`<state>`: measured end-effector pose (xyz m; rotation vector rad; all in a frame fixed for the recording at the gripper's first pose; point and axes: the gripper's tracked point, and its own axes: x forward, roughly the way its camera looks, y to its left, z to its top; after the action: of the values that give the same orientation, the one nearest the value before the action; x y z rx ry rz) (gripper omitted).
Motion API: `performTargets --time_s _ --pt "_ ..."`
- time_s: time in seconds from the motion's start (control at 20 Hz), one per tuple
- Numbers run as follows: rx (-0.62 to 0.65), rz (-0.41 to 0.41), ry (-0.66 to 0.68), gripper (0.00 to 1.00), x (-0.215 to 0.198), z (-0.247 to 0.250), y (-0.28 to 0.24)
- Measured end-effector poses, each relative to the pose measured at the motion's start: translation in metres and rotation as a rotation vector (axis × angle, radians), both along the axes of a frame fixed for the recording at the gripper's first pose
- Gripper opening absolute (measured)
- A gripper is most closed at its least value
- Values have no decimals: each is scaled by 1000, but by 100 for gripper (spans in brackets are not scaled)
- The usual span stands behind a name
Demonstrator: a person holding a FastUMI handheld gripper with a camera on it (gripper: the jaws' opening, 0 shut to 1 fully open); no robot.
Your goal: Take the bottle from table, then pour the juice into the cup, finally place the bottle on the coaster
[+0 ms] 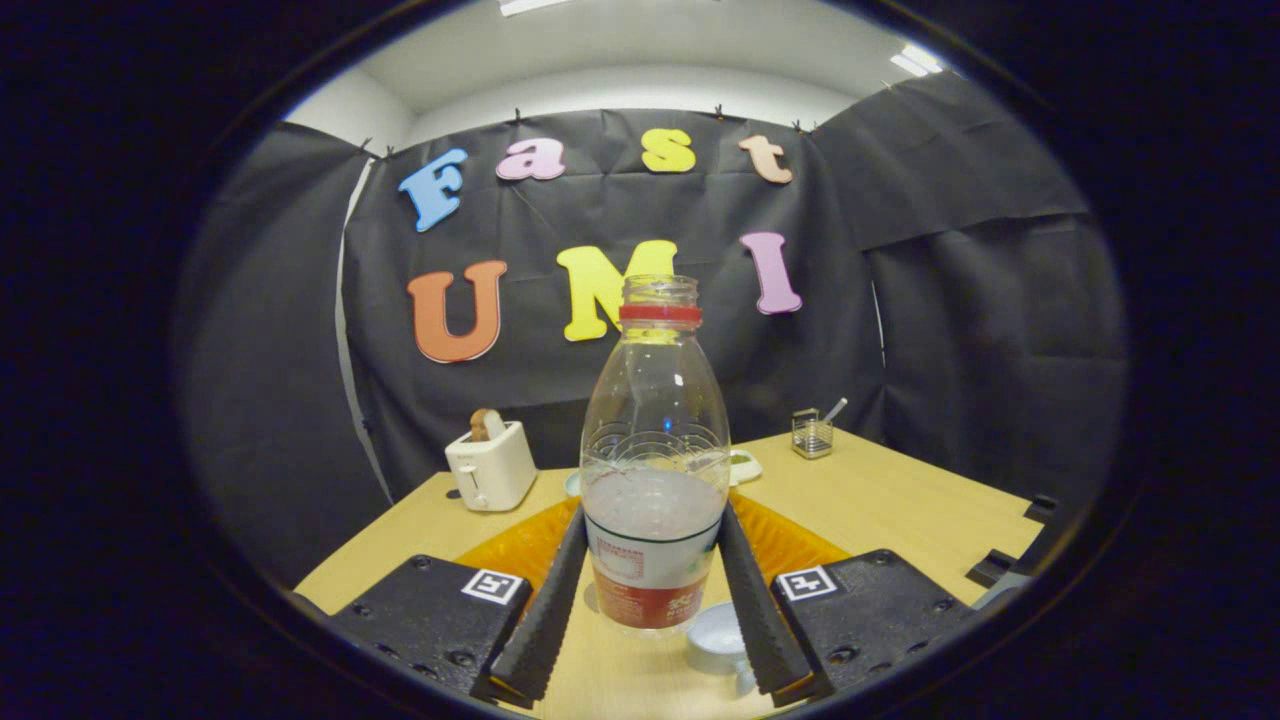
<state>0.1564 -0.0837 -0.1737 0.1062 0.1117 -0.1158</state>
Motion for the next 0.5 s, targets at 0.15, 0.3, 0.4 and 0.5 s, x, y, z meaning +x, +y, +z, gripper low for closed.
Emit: performTargets --time_s 0.15,0.3,0.4,0.5 --pt "-47 10 2 78 20 -11 2" --pt "-82 8 20 78 42 -26 1" --pt "-88 18 19 78 54 -35 3" --pt "-97 21 10 78 64 -44 4"
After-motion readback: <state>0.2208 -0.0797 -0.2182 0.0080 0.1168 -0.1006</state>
